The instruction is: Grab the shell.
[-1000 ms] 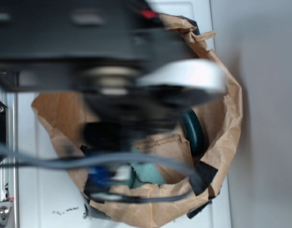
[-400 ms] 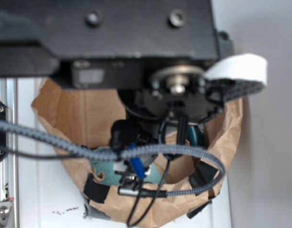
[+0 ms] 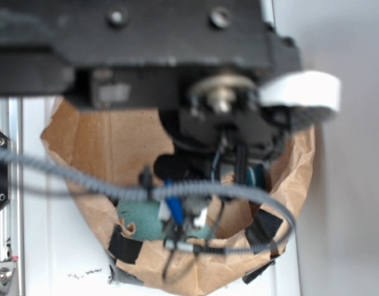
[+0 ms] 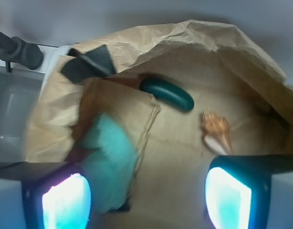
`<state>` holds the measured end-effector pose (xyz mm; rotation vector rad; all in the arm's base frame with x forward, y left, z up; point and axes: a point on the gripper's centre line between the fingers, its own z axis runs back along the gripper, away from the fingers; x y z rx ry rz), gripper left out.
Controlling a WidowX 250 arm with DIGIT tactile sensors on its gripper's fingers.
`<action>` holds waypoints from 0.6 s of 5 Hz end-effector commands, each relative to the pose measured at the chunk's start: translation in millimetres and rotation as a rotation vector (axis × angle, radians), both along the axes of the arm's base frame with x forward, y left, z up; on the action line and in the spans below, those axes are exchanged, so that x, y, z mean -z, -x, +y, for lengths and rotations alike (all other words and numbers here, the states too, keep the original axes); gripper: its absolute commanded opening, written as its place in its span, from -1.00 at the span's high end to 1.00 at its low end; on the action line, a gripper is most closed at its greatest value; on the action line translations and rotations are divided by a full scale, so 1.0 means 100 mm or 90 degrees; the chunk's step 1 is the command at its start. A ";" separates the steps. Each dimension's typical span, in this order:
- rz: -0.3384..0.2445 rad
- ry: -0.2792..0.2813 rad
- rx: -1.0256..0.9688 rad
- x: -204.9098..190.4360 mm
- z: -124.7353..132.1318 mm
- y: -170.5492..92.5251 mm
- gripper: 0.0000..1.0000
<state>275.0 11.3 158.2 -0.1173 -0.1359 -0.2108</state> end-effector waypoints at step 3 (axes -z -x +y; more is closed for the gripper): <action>-0.003 -0.034 0.084 0.71 0.45 -0.21 -1.00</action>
